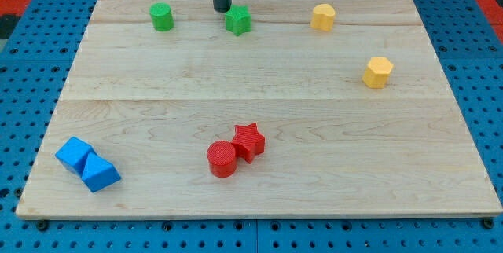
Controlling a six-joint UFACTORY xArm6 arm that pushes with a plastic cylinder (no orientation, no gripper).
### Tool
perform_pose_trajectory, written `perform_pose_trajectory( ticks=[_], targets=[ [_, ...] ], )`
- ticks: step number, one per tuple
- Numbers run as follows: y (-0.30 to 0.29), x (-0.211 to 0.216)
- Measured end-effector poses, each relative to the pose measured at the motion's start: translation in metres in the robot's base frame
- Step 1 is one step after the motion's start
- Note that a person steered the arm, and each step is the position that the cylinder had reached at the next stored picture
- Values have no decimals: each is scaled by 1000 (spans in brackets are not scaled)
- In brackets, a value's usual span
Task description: Point your arm to the yellow hexagon
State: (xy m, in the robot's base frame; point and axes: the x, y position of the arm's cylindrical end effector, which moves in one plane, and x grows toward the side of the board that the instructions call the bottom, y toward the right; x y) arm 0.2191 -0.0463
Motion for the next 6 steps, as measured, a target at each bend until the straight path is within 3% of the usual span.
perform_pose_trajectory(
  ticks=[2,3,4,5,6],
  targets=[
    [175,20],
    [177,32],
    [229,23],
    [293,74],
    [295,146]
  ],
)
